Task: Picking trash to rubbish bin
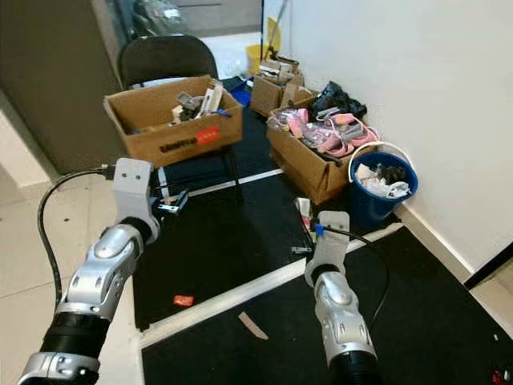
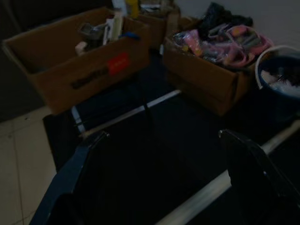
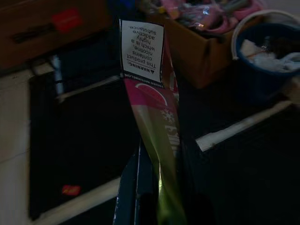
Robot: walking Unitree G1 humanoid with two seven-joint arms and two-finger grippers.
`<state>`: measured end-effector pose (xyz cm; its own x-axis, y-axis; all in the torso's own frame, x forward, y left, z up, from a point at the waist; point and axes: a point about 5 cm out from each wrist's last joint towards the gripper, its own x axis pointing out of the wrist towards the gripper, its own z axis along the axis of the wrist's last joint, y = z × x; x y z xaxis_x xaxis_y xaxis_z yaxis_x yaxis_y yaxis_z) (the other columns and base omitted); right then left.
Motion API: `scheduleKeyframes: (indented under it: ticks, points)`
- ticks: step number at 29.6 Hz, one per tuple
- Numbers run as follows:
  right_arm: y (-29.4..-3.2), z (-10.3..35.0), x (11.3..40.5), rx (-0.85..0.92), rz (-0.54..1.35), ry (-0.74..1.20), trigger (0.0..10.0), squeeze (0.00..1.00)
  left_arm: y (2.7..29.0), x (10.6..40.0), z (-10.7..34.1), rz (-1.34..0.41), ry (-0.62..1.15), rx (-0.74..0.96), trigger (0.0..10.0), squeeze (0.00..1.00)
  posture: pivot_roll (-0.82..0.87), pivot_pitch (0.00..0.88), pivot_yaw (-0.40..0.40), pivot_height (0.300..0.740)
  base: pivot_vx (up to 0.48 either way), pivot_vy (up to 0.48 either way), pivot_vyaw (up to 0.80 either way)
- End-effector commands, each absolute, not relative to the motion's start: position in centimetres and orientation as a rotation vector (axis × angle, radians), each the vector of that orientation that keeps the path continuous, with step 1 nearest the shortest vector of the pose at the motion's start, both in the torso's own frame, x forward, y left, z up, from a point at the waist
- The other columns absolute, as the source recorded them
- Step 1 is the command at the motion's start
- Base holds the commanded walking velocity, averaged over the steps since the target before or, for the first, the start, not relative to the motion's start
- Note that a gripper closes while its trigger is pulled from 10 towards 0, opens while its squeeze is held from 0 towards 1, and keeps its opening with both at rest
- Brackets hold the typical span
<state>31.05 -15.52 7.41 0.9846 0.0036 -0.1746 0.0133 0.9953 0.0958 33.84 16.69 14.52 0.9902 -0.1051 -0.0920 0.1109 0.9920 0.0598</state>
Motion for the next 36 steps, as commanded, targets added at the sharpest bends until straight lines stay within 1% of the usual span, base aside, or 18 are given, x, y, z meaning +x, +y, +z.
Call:
scheduleKeyframes:
  ticks: [1,36]
  points:
    - [-15.38,7.22,30.94,0.1,-0.005,0.182,10.0,0.0,17.1,33.58,14.17,-0.099,0.108,0.072,10.0,0.0,0.0,0.093,0.048,0.74,0.326,0.0,0.0]
    - [-15.48,7.23,31.08,0.106,-0.018,0.195,10.0,0.0,16.97,33.46,14.19,-0.103,0.115,0.07,10.0,0.0,0.0,0.106,0.043,0.74,0.327,0.0,0.0]
